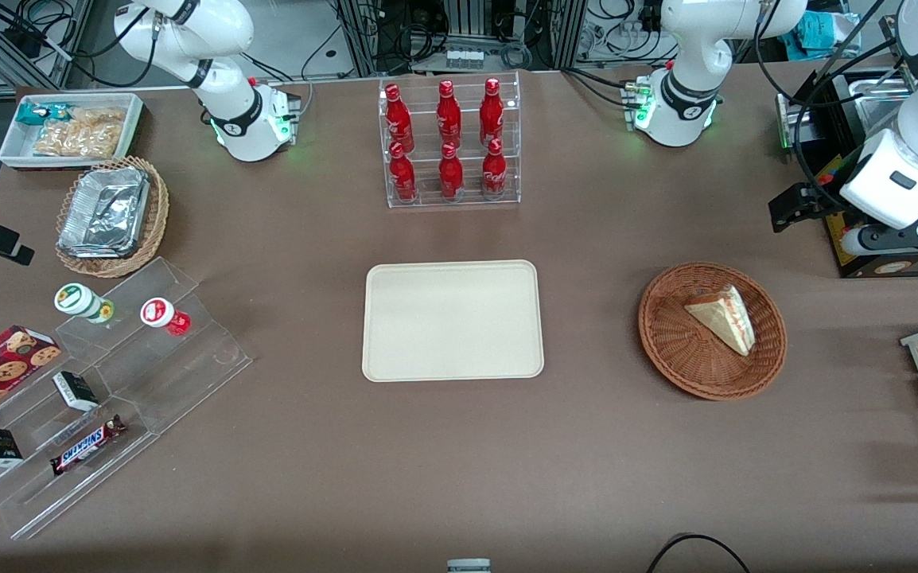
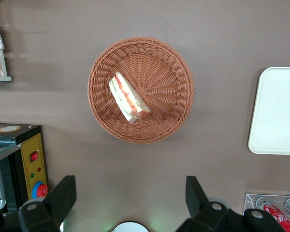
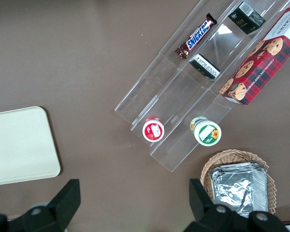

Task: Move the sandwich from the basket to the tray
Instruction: 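Move the left gripper over the wrapped sandwich in the wicker basket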

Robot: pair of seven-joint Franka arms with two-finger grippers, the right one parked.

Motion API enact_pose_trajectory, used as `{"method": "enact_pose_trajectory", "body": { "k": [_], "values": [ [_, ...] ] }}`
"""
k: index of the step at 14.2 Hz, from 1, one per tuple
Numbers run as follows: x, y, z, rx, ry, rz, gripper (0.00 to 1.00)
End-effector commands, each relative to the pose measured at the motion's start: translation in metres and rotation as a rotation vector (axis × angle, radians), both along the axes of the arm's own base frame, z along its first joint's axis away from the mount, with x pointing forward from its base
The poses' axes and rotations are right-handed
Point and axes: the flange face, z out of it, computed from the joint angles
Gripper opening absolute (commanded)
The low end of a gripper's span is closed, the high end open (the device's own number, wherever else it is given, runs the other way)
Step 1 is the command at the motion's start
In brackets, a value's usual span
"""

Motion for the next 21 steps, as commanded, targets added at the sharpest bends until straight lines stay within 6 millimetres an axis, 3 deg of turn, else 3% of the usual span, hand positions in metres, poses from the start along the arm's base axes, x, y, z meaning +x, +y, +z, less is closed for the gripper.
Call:
{"method": "enact_pose_trajectory", "body": {
  "k": [1, 3, 7, 10, 12, 14, 17, 21],
  "values": [
    [0.002, -0.004, 0.0, -0.008, 0.018, -0.007, 1.0],
    [0.006, -0.004, -0.021, -0.005, 0.053, -0.007, 1.0],
    [0.031, -0.001, -0.097, 0.011, 0.141, -0.007, 1.0],
    [0.029, 0.006, -0.163, 0.009, 0.1, -0.005, 1.0],
    [0.022, 0.009, -0.194, 0.006, 0.08, -0.001, 1.0],
    [0.017, 0.026, -0.219, 0.002, 0.056, 0.027, 1.0],
    [-0.003, 0.028, -0.249, -0.004, -0.021, 0.095, 1.0],
    [-0.009, 0.028, -0.268, 0.02, -0.066, 0.475, 1.0]
  ]
}}
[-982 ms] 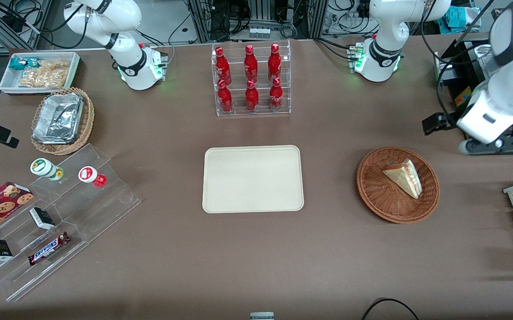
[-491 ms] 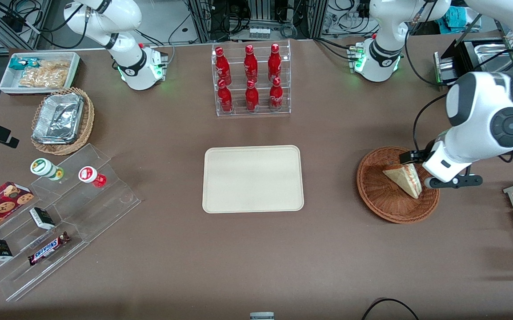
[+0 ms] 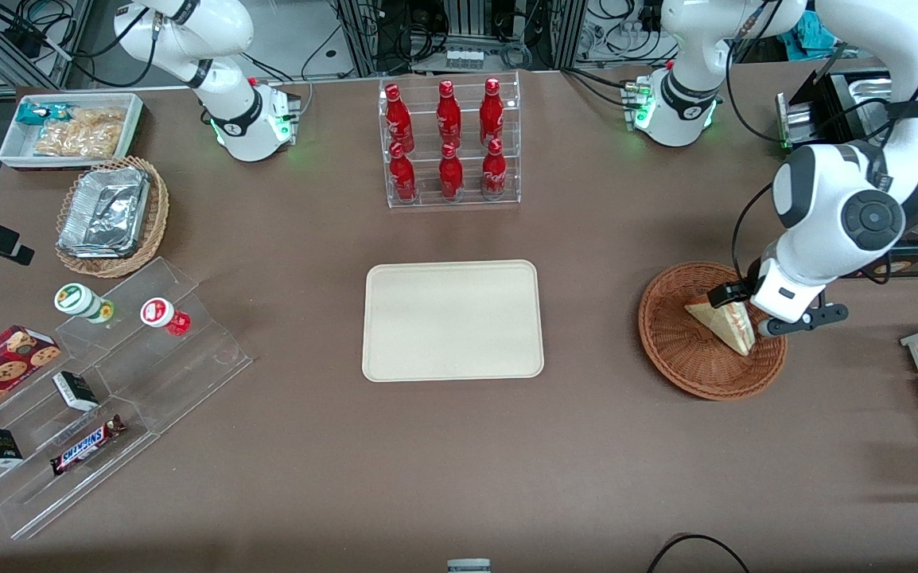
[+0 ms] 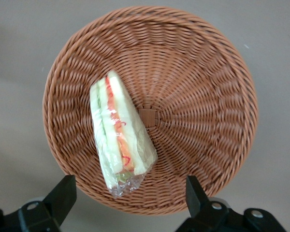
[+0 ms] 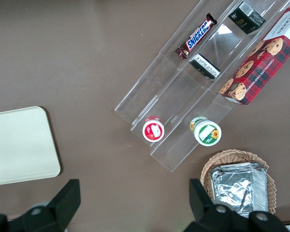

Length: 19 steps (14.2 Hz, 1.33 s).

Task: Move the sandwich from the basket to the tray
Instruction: 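Lower the left gripper and close it on the sandwich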

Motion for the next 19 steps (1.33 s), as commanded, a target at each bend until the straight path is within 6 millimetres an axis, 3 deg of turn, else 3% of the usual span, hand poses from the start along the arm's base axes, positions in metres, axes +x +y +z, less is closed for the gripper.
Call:
{"method": "enact_pose_trajectory", "body": {
  "k": [1, 6, 11, 12, 18, 19],
  "values": [
    [-0.008, -0.001, 0.003, 0.018, -0.032, 0.26, 1.0],
    [-0.006, -0.002, -0.011, 0.03, -0.034, 0.551, 1.0],
    [-0.007, -0.002, -0.023, 0.031, -0.034, 0.569, 1.0],
    [-0.006, 0.006, -0.027, 0.031, -0.033, 0.584, 1.0],
    [-0.003, 0.008, -0.065, 0.034, -0.009, 0.589, 0.99],
    [-0.004, 0.007, -0.072, 0.038, 0.001, 0.602, 0.86]
  ]
}}
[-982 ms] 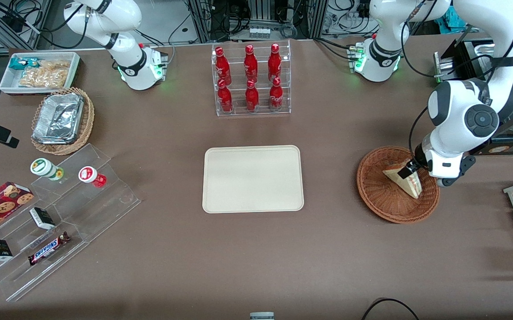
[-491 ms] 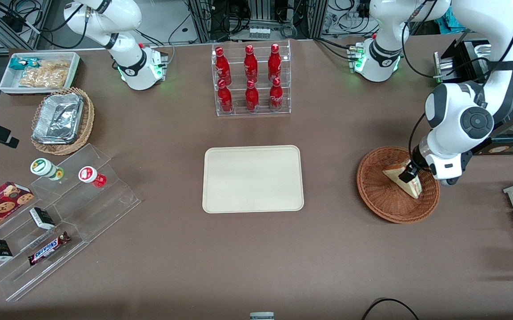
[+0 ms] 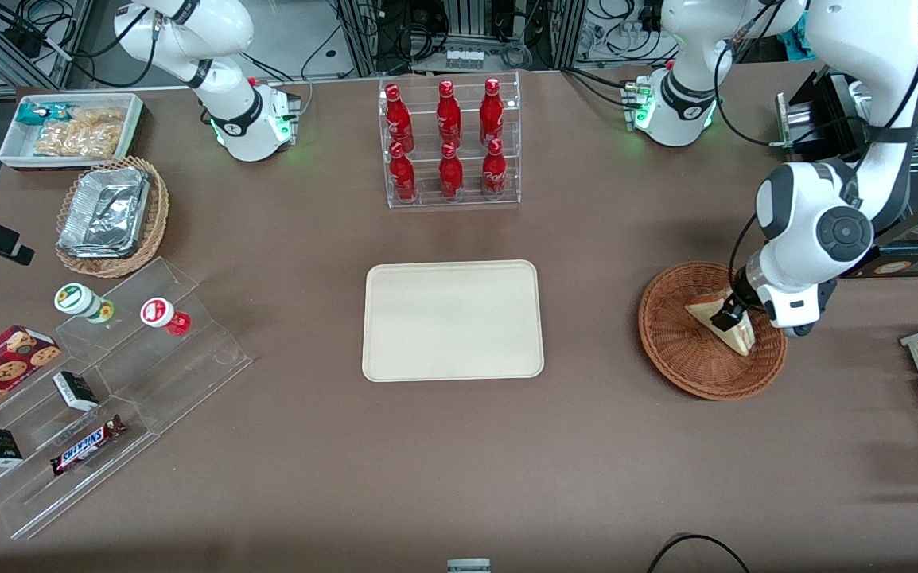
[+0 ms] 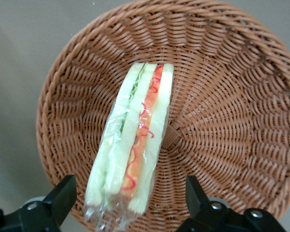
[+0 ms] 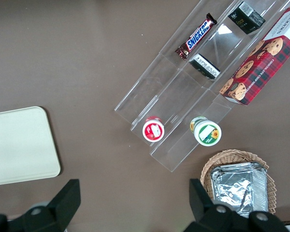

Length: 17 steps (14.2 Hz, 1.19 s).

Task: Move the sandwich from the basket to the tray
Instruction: 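Lower the left gripper and close it on the sandwich, then lift the sandwich and carry it with the left gripper over the cream tray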

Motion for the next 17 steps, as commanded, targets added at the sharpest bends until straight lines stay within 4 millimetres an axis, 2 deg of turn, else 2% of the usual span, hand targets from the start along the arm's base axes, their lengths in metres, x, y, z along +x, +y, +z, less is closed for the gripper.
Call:
{"method": "enact_pose_trajectory", "body": {
  "k": [1, 2, 3, 4, 6, 8, 11, 12, 14, 15, 17],
  "values": [
    [0.0, 0.0, -0.015, 0.0, 0.006, 0.048, 0.65],
    [0.0, 0.0, -0.015, 0.001, 0.006, 0.047, 0.38],
    [0.0, 0.0, -0.014, 0.003, 0.007, 0.04, 0.17],
    [0.0, 0.0, -0.01, 0.003, 0.006, 0.034, 0.09],
    [0.001, -0.001, 0.003, 0.006, 0.004, 0.03, 0.06],
    [0.007, -0.005, 0.029, 0.011, 0.021, 0.018, 0.05],
    [0.025, -0.029, 0.072, 0.007, 0.076, -0.111, 0.03],
    [0.026, -0.042, 0.081, 0.003, 0.107, -0.186, 0.03],
    [0.022, -0.089, 0.084, 0.0, 0.12, -0.315, 0.03],
    [0.021, -0.12, 0.085, -0.005, 0.116, -0.414, 0.03],
    [0.024, -0.169, 0.085, -0.016, 0.102, -0.558, 0.05]
  ]
}}
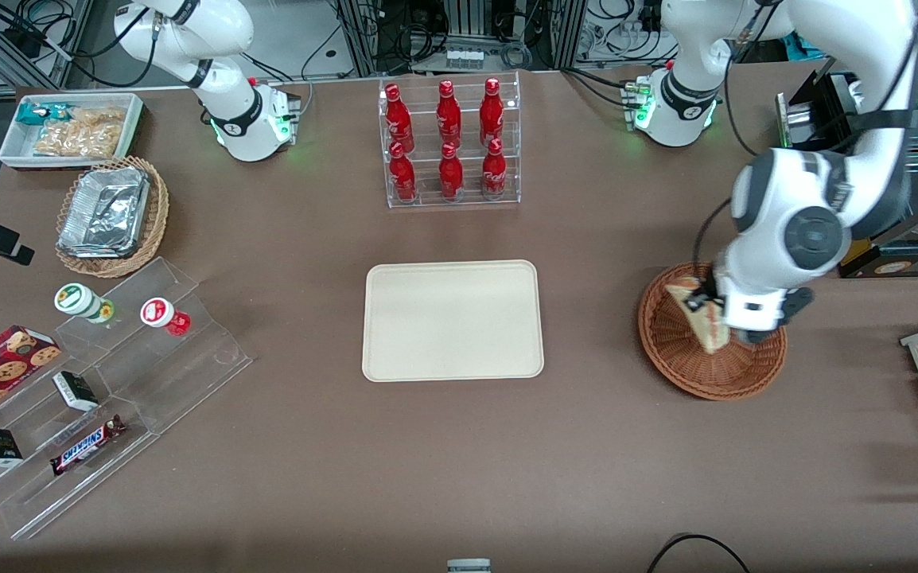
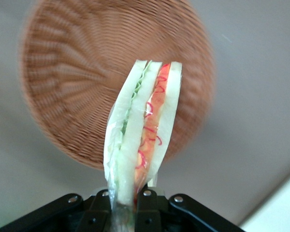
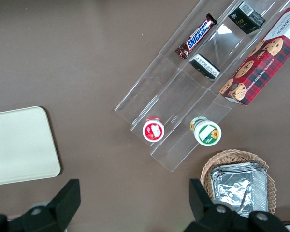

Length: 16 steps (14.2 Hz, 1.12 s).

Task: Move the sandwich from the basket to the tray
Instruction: 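Lift the sandwich and carry it with the left gripper over the cream tray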

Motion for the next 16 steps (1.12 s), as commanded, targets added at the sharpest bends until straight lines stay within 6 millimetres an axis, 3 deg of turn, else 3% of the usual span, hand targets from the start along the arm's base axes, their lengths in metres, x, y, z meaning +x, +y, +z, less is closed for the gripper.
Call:
{"method": "enact_pose_trajectory", "body": {
  "k": [1, 4, 8, 10, 13, 16],
  "values": [
    [0.013, -0.066, 0.0, -0.018, -0.008, -0.164, 0.06],
    [0.016, -0.157, -0.016, -0.054, -0.019, -0.294, 0.04],
    [0.017, -0.263, -0.045, -0.131, -0.019, -0.266, 0.02],
    [0.007, -0.304, -0.059, -0.131, -0.028, -0.253, 0.01],
    [-0.001, -0.347, -0.069, -0.147, -0.046, -0.256, 0.01],
    [-0.021, -0.383, -0.087, -0.145, -0.045, -0.257, 0.01]
  ]
}}
